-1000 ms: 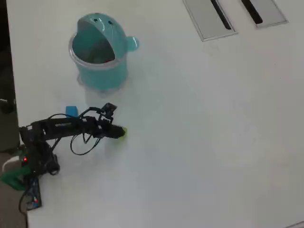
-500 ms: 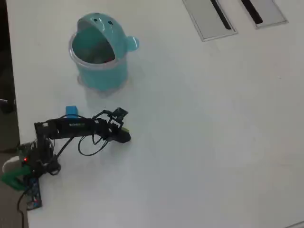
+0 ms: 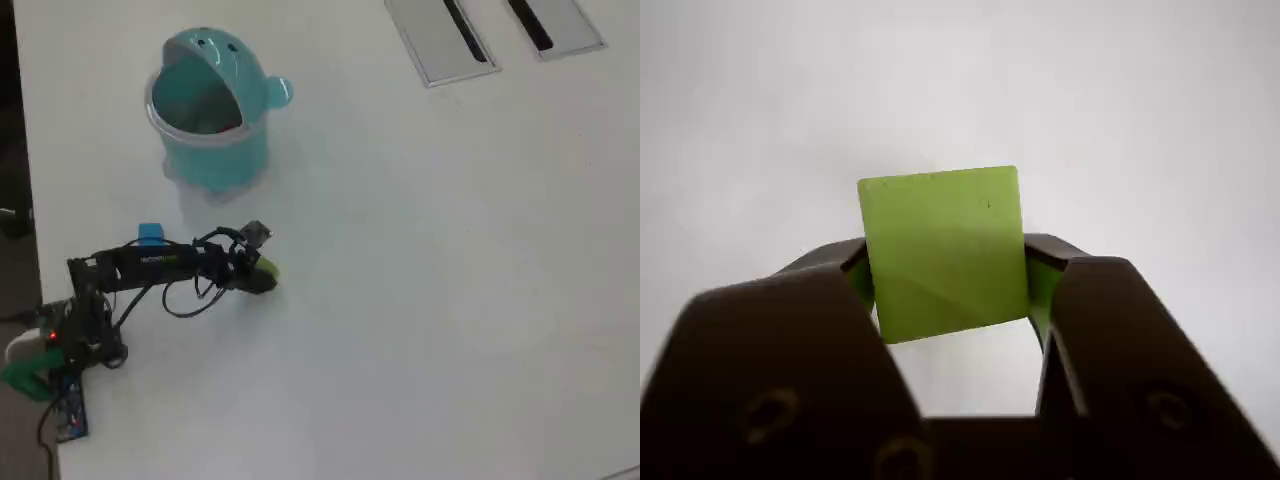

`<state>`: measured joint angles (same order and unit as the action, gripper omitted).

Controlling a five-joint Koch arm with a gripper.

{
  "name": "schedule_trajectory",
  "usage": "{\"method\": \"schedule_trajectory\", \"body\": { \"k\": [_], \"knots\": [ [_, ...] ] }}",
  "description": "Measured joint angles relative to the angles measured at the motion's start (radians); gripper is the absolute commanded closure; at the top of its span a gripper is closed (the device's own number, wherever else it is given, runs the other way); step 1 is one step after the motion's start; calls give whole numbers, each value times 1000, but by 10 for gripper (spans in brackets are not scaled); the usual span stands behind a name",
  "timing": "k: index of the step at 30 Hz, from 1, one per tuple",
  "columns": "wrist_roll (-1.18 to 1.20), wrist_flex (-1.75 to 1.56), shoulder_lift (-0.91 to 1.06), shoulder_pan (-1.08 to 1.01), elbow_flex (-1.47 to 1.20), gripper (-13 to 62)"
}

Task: Grasp RGB lego blocks and put them in the bin one by one.

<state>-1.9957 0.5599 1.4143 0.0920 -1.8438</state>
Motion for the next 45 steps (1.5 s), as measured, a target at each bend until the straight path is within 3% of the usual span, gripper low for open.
{"method": "schedule_trajectory", "body": {
  "k": [18, 33, 34, 38, 41, 45],
  "knots": [
    [471, -189, 268, 183, 69, 392],
    [531, -201, 512, 575, 67, 396],
    [531, -198, 509, 594, 67, 440],
    [529, -183, 472, 701, 167, 439],
    [500, -167, 290, 793, 284, 439],
    [469, -124, -2, 824, 696, 439]
  ]
}}
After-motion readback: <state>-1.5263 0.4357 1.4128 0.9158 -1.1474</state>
